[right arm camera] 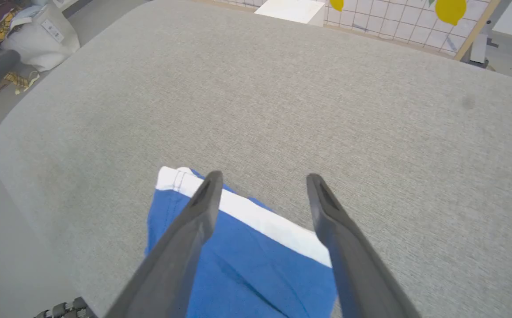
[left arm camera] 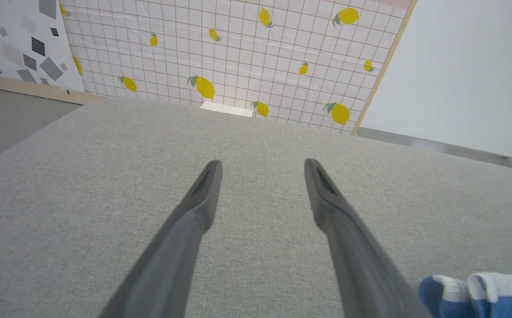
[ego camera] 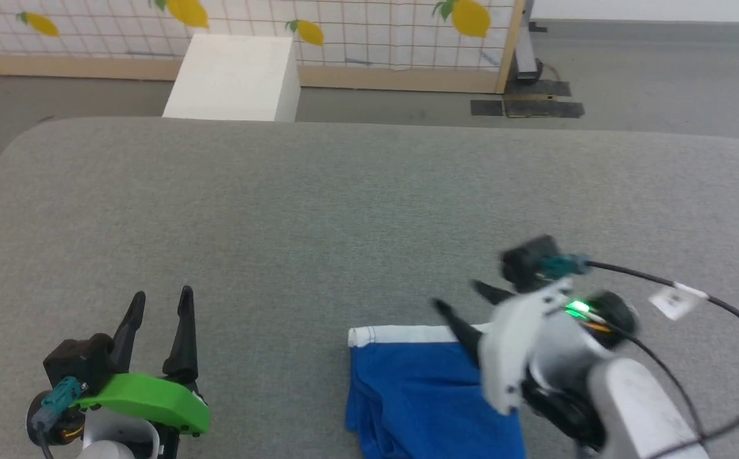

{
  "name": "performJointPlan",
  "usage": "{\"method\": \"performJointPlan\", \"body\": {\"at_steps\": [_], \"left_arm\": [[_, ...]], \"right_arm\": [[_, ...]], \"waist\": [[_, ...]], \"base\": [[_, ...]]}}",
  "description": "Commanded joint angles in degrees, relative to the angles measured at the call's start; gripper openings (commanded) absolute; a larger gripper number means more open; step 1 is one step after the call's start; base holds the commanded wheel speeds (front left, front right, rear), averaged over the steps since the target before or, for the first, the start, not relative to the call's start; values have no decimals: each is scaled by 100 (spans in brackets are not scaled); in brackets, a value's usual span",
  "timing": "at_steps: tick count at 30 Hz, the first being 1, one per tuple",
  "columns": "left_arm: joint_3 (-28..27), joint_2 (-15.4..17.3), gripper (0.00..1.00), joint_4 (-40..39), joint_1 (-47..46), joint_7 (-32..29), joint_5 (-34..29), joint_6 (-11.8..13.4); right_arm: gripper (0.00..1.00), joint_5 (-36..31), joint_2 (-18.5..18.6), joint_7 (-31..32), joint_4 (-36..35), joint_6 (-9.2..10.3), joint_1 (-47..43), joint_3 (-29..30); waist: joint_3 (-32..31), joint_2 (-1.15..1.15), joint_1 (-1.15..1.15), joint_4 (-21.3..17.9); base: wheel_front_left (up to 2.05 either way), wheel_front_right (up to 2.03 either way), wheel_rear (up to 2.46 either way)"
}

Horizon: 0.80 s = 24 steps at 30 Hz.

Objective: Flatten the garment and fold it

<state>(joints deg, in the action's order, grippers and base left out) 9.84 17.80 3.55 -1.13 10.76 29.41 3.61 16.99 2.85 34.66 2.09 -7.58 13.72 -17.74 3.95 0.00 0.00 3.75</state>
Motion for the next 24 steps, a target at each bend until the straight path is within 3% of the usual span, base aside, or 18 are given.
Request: {"method": "performJointPlan", "body": {"at_steps": [1,3,6,20,21,22,23,24], "left_arm": [[-4,24,100,-25,55,25,-34,29],[5,35,100,-42,55,18,-28,27],[14,51,100,-63,57,22,-26,25],[41,58,100,10,-147,71,40,-28],[40,58,100,14,-154,78,42,-27],[41,57,100,23,-163,82,46,-27],[42,57,100,30,-170,85,49,-26],[38,54,100,38,-176,90,57,-23]], "right_arm": [[100,-187,3,124,-86,9,-226,150],[100,-598,3,448,-251,9,-557,473],[100,-693,3,731,-347,9,-920,649],[100,-821,3,642,826,9,-853,228],[95,-834,3,639,884,9,-820,219],[40,-864,3,620,942,9,-772,220],[16,-914,3,585,972,9,-730,227],[0,-958,3,556,1016,9,-686,236]], "waist": [[-3,0,0,-66],[34,0,0,-95],[97,0,0,-132],[395,0,0,21],[401,0,0,29],[404,0,0,38],[404,0,0,44],[398,0,0,48]], "base": [[0,0,0],[0,0,0],[0,0,0],[0,0,0],[0,0,0],[0,0,0],[0,0,0],[0,0,0]]}}
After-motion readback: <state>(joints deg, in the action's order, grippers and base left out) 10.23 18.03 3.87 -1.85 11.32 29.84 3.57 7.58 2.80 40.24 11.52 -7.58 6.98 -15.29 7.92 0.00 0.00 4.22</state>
